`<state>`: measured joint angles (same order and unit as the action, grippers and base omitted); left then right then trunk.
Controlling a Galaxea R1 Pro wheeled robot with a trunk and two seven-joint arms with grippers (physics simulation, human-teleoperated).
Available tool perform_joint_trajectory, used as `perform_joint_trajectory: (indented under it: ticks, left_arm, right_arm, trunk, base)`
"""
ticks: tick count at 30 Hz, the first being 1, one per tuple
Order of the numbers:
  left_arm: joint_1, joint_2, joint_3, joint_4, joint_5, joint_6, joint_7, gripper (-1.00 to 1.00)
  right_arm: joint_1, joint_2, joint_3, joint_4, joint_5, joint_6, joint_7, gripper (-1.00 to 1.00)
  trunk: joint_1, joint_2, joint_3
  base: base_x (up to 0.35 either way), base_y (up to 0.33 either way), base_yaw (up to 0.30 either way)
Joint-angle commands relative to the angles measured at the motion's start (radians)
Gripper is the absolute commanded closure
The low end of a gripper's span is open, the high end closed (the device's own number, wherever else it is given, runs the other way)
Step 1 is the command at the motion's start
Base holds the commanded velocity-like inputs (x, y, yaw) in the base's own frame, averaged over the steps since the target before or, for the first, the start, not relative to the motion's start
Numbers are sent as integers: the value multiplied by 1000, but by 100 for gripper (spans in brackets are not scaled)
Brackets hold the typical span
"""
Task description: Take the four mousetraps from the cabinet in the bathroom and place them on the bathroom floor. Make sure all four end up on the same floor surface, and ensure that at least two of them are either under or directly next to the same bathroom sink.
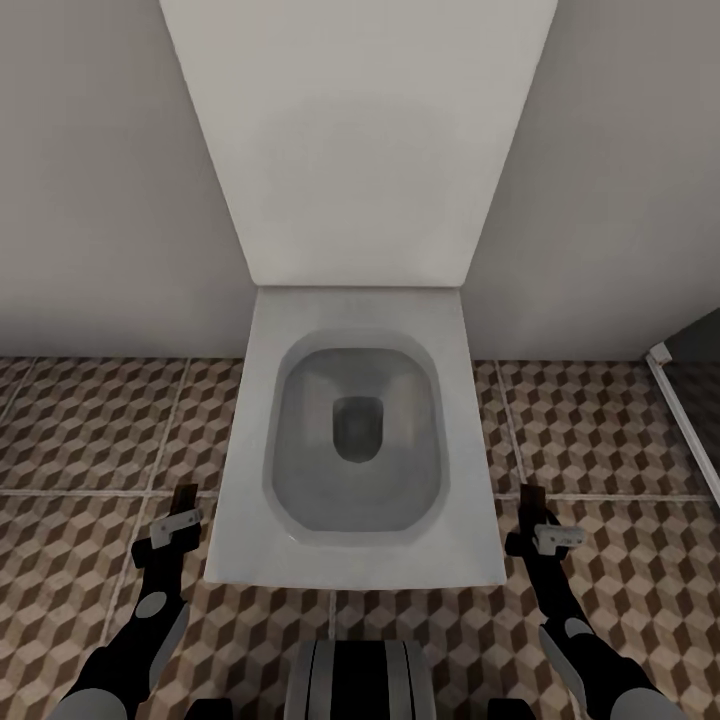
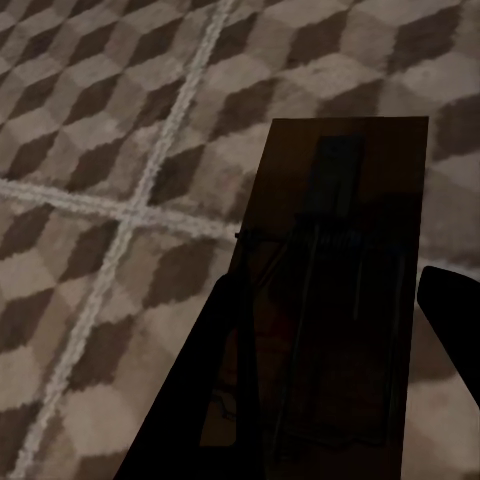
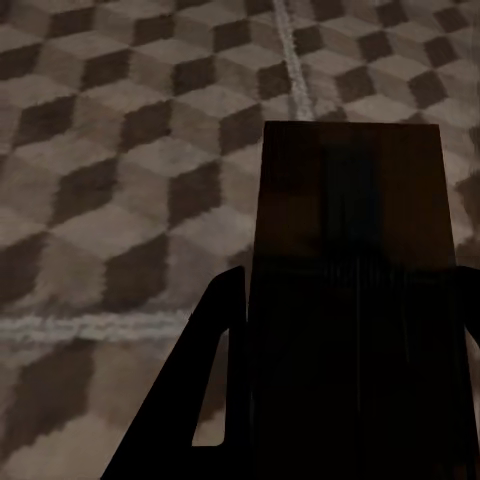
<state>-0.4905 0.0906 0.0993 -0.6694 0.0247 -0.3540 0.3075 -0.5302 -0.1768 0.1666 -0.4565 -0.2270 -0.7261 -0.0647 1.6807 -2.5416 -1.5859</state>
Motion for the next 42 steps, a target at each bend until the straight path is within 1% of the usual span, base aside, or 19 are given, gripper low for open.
perform_joint_trajectory:
  ticks: [1, 5, 25, 29, 42]
  left_arm:
    - [0, 0, -1, 1, 3, -3, 2, 100]
    - [0, 0, -1, 1, 3, -3, 2, 100]
    - [0, 2, -1, -1, 3, -8, 13, 100]
    - [0, 1, -1, -1, 3, -8, 14, 100]
    - [0, 3, -1, -1, 3, -8, 13, 100]
  right_arm:
    - [-1, -1, 9, 2, -7, -5, -3, 100]
    - [-1, -1, 9, 4, -8, -7, -3, 100]
    - [-1, -1, 11, 18, -5, -4, -6, 100]
    - [-1, -1, 11, 21, 3, -4, -6, 100]
    - [-1, -1, 11, 22, 7, -4, -7, 100]
  trunk:
    - [0, 0, -4]
    - [2, -1, -20]
    - [2, -1, -20]
    - [4, -2, -35]
    - [4, -2, -35]
  base:
    - [0, 0, 0]
    - [0, 0, 0]
    - [0, 0, 0]
    - [0, 0, 0]
    - [0, 0, 0]
